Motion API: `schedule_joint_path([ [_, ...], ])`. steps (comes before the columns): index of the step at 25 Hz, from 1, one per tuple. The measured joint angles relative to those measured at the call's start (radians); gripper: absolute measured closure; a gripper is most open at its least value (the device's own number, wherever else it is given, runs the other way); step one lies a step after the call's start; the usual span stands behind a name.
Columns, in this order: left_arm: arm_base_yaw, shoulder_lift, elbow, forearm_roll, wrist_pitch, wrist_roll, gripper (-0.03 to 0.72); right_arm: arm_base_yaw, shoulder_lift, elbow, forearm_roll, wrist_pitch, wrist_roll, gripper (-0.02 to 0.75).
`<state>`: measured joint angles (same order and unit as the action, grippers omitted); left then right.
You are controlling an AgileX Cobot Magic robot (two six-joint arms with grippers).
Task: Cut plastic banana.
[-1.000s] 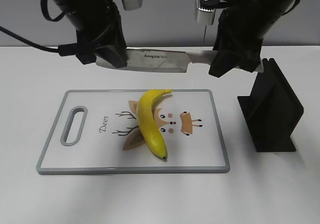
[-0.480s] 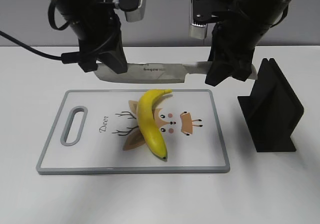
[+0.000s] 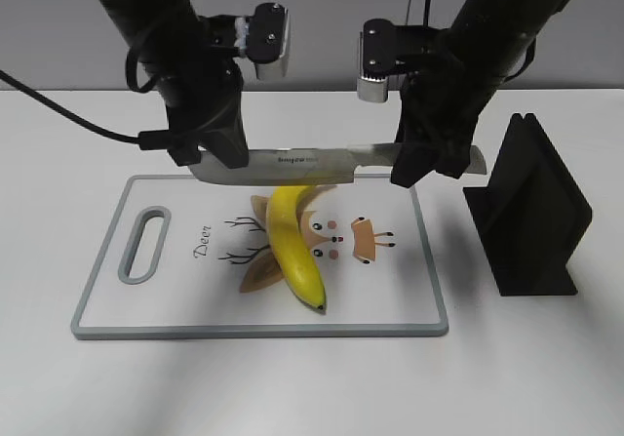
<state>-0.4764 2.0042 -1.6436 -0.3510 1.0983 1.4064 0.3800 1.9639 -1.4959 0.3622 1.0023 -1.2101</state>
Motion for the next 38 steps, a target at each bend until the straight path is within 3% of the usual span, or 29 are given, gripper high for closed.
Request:
schedule_joint_path([
  [9,0.002,0.129,-0.005,-0.010,-0.030,-0.006,0.698,-0.001,0.129,0.000,-0.001,-0.034,-0.007,0.567],
  [38,0.003,0.087,0.000,-0.012,-0.039,-0.022,0.698,-0.001,0.108,-0.001,-0.005,-0.051,-0.009,0.567],
])
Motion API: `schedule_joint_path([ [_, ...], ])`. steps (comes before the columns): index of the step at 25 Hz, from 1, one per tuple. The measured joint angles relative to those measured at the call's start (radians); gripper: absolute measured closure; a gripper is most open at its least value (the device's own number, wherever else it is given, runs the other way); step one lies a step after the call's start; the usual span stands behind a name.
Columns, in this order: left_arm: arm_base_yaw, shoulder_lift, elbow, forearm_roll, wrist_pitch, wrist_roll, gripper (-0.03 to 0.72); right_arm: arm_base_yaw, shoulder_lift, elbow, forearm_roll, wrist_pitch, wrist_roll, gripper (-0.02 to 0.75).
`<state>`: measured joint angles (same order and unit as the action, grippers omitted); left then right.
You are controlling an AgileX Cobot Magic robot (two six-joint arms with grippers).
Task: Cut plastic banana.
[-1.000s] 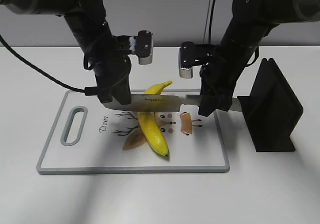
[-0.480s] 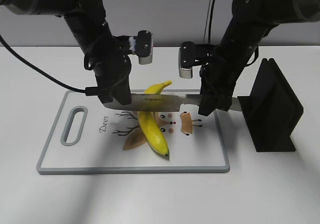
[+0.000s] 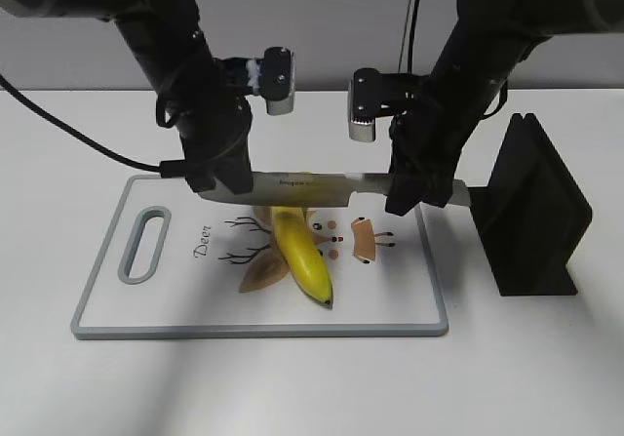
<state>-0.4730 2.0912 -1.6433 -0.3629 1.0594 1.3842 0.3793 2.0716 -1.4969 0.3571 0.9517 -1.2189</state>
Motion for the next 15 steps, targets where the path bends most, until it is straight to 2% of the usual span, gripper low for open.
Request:
schedule_joint_path([
  [7,0.000,-0.110,0.000,0.003,0.020,-0.007,0.698,0.000,-0.102,0.000,0.004,0.024,0.002,0.567],
  [10,0.000,-0.145,0.000,0.000,0.030,-0.044,0.693,0.000,-0.138,0.000,0.005,0.037,0.016,0.567],
  [12,-0.001,-0.167,0.000,-0.008,0.032,-0.084,0.650,0.000,-0.164,0.000,0.005,0.049,0.020,0.567],
  [15,-0.001,-0.194,0.000,-0.019,0.033,-0.149,0.490,0.001,-0.197,0.000,0.006,0.055,0.037,0.567],
])
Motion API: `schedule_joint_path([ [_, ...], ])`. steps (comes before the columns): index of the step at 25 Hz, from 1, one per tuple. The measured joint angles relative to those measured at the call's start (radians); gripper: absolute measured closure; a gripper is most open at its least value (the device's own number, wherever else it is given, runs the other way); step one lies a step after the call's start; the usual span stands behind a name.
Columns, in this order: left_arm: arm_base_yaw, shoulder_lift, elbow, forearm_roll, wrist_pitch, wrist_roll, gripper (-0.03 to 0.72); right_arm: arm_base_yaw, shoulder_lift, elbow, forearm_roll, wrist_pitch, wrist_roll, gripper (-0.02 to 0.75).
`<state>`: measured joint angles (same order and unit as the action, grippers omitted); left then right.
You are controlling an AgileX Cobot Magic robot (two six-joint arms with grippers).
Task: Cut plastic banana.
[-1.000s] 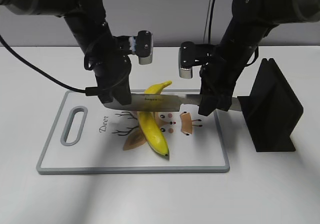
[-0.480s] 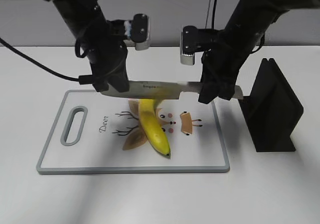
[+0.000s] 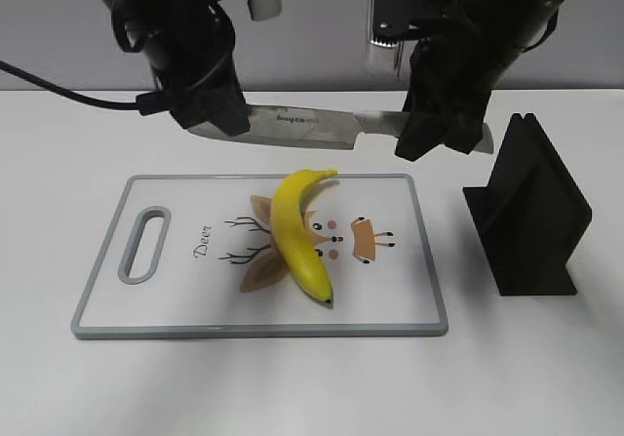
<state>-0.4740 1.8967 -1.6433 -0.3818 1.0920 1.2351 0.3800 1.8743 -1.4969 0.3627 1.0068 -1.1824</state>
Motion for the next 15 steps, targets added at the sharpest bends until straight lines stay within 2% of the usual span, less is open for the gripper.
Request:
schedule_joint_path([
  [3,-0.002,-0.022,0.000,-0.009,-0.001,-0.073,0.314,0.000,-0.022,0.000,0.003,0.014,0.037,0.567],
  [5,-0.002,-0.040,0.000,-0.012,0.000,-0.143,0.259,0.000,-0.033,0.000,0.002,0.028,0.064,0.567],
  [11,-0.001,-0.138,-0.002,-0.011,-0.084,-0.390,0.223,0.003,-0.087,0.000,-0.057,0.051,0.225,0.567],
  [15,0.008,-0.207,-0.055,0.012,-0.088,-0.519,0.202,0.003,-0.131,0.000,-0.087,0.064,0.370,0.567],
])
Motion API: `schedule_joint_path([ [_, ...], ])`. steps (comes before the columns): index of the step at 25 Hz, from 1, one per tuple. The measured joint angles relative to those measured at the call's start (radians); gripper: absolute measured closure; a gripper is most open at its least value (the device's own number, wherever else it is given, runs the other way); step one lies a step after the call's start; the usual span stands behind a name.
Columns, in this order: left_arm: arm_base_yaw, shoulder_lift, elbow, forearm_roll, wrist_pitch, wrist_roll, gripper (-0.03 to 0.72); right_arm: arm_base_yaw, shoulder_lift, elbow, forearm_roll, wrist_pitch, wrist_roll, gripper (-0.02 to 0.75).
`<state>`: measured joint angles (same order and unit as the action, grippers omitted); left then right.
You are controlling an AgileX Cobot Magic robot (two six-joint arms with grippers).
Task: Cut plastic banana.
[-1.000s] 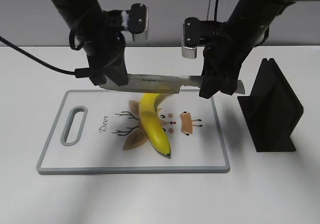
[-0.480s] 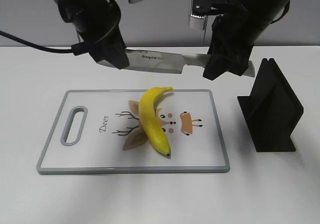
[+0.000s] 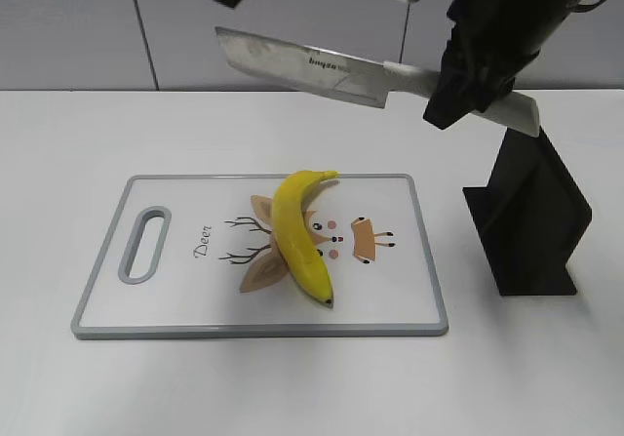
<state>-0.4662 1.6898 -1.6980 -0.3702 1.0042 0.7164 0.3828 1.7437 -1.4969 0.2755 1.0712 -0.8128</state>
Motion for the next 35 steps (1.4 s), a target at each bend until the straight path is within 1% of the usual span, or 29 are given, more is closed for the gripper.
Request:
schedule_joint_path([
  [2,0.006,-0.020,-0.029,0.048,0.024,-0.077,0.174,0.000,-0.026,0.000,-0.005,0.008,0.053,0.567],
  [5,0.015,-0.027,-0.057,0.165,0.106,-0.203,0.128,0.000,-0.065,0.000,-0.016,0.030,0.137,0.567],
  [8,0.015,-0.027,-0.058,0.289,0.187,-0.302,0.111,0.000,-0.100,0.001,-0.045,0.052,0.225,0.567],
  [11,0.015,-0.027,-0.058,0.370,0.211,-0.402,0.108,0.000,-0.142,0.026,-0.065,0.060,0.305,0.567],
  [15,0.015,-0.027,-0.055,0.449,0.214,-0.556,0.107,0.000,-0.235,0.113,-0.123,0.054,0.430,0.567],
  [18,0.015,-0.040,-0.051,0.467,0.215,-0.630,0.107,0.000,-0.310,0.199,-0.219,0.029,0.562,0.567],
  [20,0.015,-0.066,-0.033,0.481,0.214,-0.661,0.107,-0.004,-0.355,0.262,-0.260,0.014,0.638,0.567],
  [24,0.015,-0.147,0.062,0.554,0.213,-0.716,0.107,-0.027,-0.413,0.360,-0.276,-0.023,0.758,0.567],
  [27,0.016,-0.224,0.174,0.601,0.214,-0.747,0.107,-0.079,-0.432,0.419,-0.276,-0.028,0.829,0.567],
  [31,0.016,-0.333,0.318,0.618,0.216,-0.791,0.107,-0.129,-0.450,0.469,-0.276,-0.044,0.885,0.567],
  [35,0.016,-0.426,0.441,0.641,0.216,-0.849,0.107,-0.138,-0.464,0.513,-0.290,-0.069,0.946,0.567],
])
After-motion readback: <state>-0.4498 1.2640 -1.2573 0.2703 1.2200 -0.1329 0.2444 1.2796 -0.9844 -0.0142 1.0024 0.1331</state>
